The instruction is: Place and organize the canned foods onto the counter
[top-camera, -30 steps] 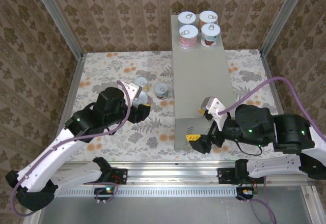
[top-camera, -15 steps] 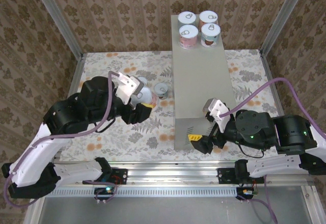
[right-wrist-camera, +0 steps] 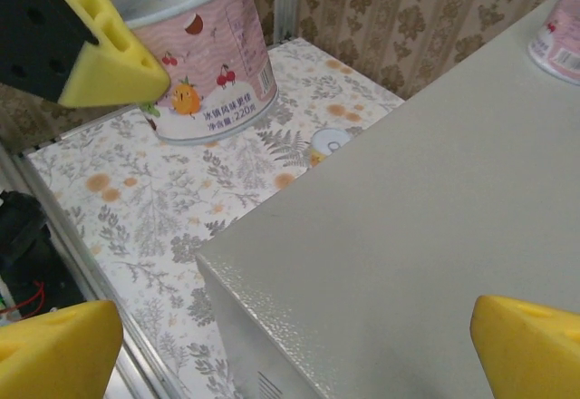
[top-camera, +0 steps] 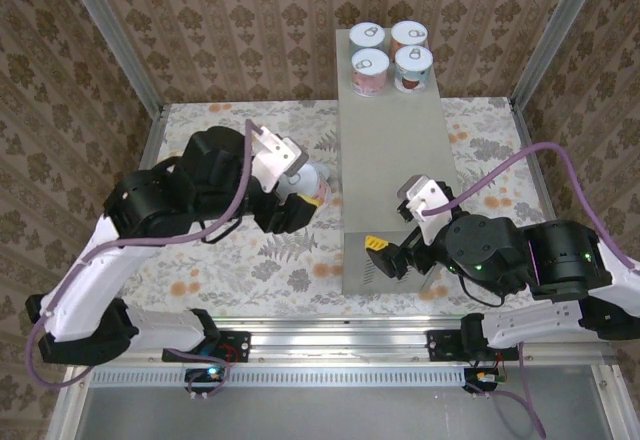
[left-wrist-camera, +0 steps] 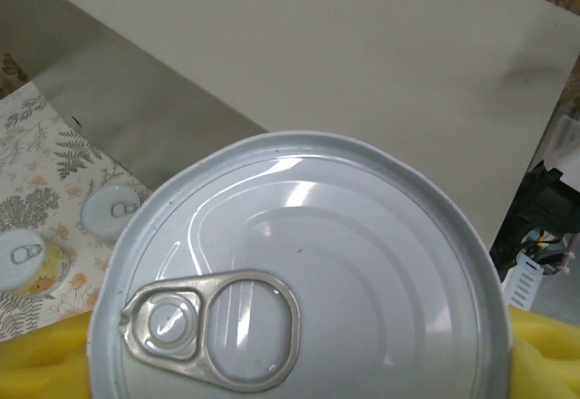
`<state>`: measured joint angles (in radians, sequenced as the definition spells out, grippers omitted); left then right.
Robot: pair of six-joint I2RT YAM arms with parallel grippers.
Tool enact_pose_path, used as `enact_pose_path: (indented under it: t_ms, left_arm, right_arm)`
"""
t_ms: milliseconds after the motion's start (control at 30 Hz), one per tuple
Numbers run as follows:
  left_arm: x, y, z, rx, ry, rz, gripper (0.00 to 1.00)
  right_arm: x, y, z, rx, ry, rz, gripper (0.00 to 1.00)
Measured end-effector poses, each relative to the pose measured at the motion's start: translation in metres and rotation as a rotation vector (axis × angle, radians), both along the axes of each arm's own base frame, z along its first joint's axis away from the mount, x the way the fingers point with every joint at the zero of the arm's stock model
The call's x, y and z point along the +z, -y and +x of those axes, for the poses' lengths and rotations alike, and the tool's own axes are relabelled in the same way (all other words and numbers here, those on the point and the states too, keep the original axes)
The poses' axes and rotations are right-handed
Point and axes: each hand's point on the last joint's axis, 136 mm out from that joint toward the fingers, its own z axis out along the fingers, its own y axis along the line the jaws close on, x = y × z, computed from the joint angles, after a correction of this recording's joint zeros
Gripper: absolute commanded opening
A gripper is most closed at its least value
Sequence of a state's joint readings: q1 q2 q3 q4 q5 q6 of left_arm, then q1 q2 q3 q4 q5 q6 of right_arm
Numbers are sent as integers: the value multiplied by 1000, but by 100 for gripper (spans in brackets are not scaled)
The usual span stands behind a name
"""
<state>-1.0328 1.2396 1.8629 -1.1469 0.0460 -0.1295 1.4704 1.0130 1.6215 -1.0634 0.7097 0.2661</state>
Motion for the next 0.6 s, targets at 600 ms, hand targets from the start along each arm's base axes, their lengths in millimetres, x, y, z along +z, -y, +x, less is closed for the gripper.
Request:
enact_pose_path:
  t_ms: [600]
  left_arm:
    - [10,76,11,-70,51,63,63]
  right_arm:
    - [-5,45,4,-70,14,36,100]
